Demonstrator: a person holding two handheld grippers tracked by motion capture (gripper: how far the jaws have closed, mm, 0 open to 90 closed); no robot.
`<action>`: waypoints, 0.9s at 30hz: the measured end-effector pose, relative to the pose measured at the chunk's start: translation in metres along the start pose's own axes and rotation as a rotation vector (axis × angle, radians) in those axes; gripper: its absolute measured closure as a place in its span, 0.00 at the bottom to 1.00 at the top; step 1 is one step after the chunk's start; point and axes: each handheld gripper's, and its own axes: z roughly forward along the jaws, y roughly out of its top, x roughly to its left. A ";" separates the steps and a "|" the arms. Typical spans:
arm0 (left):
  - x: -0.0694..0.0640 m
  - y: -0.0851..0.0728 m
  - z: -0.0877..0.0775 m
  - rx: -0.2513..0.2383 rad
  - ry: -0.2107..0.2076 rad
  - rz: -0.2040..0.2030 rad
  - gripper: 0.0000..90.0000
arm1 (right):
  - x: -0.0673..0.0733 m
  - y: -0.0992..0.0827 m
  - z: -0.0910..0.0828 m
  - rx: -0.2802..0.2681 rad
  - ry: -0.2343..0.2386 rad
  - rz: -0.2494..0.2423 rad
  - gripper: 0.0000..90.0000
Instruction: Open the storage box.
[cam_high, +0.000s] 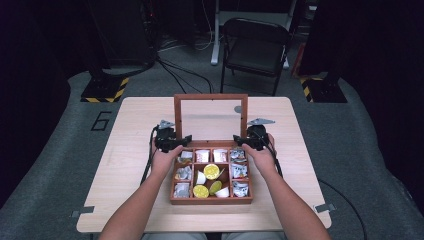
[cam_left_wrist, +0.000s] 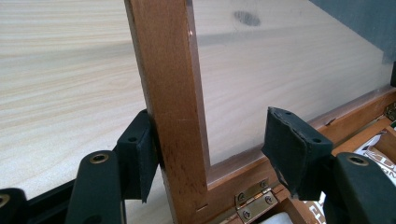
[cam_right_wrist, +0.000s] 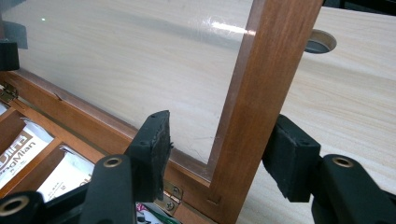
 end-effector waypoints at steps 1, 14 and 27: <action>0.000 0.000 0.000 0.000 -0.001 -0.002 0.42 | 0.000 0.000 0.000 0.002 -0.002 0.004 0.48; 0.003 0.000 0.005 0.022 -0.012 -0.020 0.38 | -0.004 0.000 0.005 0.012 0.015 0.037 0.47; 0.007 -0.002 0.010 0.025 -0.032 -0.060 0.36 | -0.005 0.001 0.009 0.031 0.022 0.062 0.44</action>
